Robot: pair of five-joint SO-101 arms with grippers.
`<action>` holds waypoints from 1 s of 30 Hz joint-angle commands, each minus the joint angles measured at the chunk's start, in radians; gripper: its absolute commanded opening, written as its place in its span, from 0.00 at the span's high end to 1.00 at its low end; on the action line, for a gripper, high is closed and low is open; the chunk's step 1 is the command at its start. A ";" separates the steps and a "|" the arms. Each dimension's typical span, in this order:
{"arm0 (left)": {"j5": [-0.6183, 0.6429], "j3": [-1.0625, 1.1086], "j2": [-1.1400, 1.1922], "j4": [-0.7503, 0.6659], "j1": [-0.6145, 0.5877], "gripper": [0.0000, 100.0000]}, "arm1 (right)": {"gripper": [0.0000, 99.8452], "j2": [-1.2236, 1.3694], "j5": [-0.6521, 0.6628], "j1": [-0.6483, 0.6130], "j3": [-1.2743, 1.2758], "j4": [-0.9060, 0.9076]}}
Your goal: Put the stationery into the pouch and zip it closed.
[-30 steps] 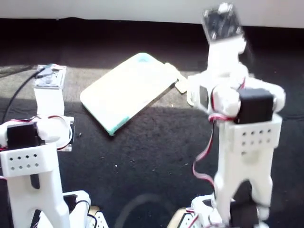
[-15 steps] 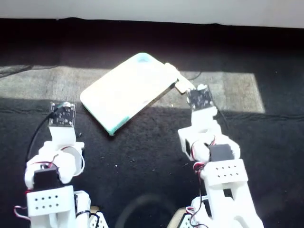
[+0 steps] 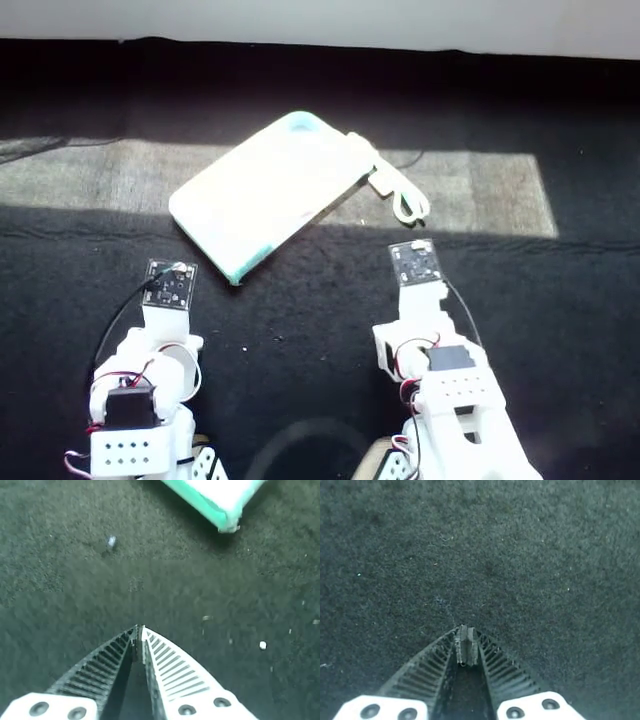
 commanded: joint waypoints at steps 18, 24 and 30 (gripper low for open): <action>0.012 -0.002 -0.004 0.014 0.033 0.99 | 0.99 -0.297 -0.227 0.041 0.176 0.008; 0.012 -0.045 -0.004 0.014 0.038 0.99 | 0.99 -0.717 -0.221 0.047 0.309 0.122; 0.012 0.019 -0.004 0.008 0.042 0.99 | 0.99 -0.885 -0.221 0.041 0.302 0.268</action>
